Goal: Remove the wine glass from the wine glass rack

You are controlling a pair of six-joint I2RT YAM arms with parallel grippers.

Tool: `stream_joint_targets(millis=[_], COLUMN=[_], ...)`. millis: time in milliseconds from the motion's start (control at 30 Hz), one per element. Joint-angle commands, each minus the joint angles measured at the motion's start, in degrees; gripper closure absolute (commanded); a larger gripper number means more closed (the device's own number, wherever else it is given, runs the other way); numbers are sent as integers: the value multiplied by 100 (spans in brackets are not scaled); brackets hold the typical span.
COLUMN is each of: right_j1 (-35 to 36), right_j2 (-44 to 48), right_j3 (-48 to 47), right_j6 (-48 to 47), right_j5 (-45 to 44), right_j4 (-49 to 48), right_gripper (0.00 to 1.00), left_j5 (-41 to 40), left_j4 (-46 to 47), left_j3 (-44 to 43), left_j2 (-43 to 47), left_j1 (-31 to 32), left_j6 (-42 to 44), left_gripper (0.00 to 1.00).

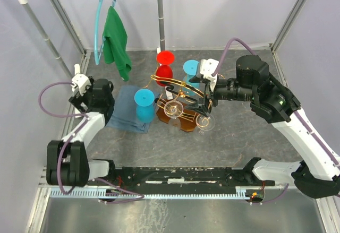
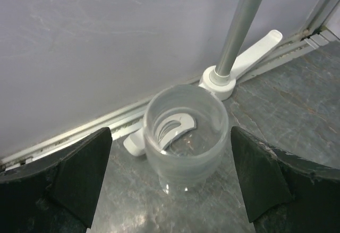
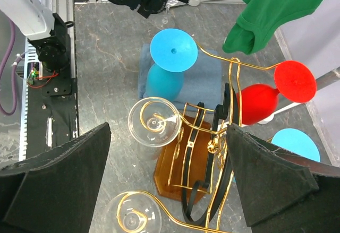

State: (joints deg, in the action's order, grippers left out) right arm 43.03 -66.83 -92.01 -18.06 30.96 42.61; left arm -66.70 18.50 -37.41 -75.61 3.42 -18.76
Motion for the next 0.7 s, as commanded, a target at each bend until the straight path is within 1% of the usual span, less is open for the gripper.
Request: stream_joint_targets(millis=[0,67,100,133,200,233,333,400,467,567,667], right_j1=[10,11,5,6,0,-6,-18,-37,-65,-75,-140], right_j2=[10,-96,-204,-328,-682,-853,-1339,-1626,-1919,-2359,-2474], right_j3=[-8,-71,-173,-343,-744,-923,-1312,-1445,-1553,-1751,-1714], right_j6=[153,308,480,612,920,1096,1792,2385,2872,3344,3660], right_j5=[-227,-452,-567,-695,-919,-1000,-1077,-1271,-1199,-1099,-1429], right_j4=[-333,-349,-260,-82,268,398,583,596,539,515,410], right_gripper=[2,3,4,8,17,20,24,25,27,32,34], left_j5=[375,590,707,872,1173,1339,1893,2427,2965,3729,4464], left_j4=[-1999,-2750,-3196,-3679,-4334,-4511,-4795,-4979,-5154,-5501,-5559], left_j3=[-522,-794,-963,-1113,-1385,-1391,-1268,-1248,-1272,-1394,-1500], left_j2=[859,1110,1204,1309,1544,1727,2419,2891,3337,3634,3748], left_j1=[36,34,36,36,36,38,36,40,35,37,43], left_j6=[-1235,-1316,-1468,-1473,-1578,-1571,-1471,-1404,-1363,-1444,-1575], left_gripper=[1,1,1,1,1,1,0,4,6,8,10])
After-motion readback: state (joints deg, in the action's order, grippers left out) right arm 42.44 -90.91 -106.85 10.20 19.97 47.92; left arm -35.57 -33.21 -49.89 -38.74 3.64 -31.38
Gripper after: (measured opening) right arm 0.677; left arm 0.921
